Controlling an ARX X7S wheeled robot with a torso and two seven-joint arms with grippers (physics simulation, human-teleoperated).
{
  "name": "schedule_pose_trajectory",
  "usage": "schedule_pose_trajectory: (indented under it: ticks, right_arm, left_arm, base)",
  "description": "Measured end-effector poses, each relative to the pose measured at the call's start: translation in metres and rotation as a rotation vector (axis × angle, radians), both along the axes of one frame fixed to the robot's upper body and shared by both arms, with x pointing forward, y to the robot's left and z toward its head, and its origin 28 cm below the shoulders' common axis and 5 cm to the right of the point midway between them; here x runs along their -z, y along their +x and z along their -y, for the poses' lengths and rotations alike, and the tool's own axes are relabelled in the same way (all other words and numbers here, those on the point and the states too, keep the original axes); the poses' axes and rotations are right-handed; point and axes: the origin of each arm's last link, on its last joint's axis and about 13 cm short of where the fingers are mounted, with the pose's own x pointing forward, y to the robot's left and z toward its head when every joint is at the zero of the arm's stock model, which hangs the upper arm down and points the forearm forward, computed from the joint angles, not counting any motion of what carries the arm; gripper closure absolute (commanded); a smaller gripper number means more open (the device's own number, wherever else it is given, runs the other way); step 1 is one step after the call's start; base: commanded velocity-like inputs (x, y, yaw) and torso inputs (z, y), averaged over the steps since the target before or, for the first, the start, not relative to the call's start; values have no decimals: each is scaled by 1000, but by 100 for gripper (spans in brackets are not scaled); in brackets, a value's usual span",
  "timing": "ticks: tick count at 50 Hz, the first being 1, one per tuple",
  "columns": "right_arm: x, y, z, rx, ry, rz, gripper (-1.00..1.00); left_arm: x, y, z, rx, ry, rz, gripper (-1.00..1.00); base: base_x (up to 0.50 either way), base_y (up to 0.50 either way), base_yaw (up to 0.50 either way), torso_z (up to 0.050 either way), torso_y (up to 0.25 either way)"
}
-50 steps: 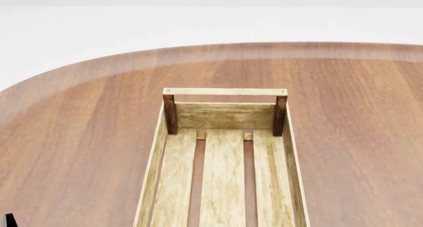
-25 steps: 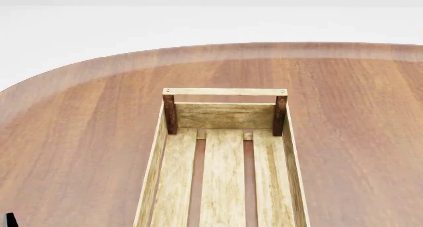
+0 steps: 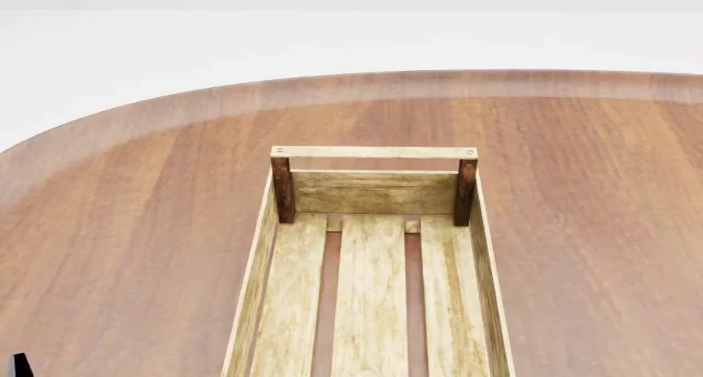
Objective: Pick up the cream cheese and put it in the tray.
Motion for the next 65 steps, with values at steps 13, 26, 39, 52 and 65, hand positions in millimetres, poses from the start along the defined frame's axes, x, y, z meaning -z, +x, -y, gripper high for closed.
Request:
schedule_pose_trajectory:
  ticks: [13, 26, 39, 52, 65]
  right_arm:
    - [4, 1, 1, -13, 44, -3, -100]
    - [7, 1, 4, -4, 65, -5, -100]
    - [10, 1, 7, 2, 82, -11, -100]
    - [14, 3, 10, 13, 92, -21, -100]
    - [17, 4, 12, 23, 97, -32, -100]
  left_arm:
    - [1, 1, 0, 0, -1, -4, -100]
    - [1, 1, 0, -2, 2, -5, -100]
    - [0, 0, 0, -3, 3, -5, -100]
    - [0, 0, 0, -4, 1, -4, -100]
    - [0, 0, -1, -5, 0, -3, -100]
  base:
    - [0, 0, 0, 0, 0]
    - [0, 0, 0, 0, 0]
    - [0, 0, 0, 0, 0]
    - [0, 0, 0, 0, 0]
    - [0, 0, 0, 0, 0]
